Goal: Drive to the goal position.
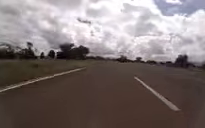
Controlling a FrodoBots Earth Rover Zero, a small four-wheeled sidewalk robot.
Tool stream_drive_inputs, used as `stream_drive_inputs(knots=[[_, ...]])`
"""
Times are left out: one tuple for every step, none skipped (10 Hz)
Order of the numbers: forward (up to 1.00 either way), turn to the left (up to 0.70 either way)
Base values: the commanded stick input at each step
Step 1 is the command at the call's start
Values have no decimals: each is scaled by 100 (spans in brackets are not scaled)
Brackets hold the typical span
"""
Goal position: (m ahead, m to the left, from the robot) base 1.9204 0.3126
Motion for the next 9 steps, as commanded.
stream_drive_inputs(knots=[[100, 0], [100, 0], [100, 0], [100, 0], [100, 0], [100, 0], [100, 0], [100, 0], [100, 0]])
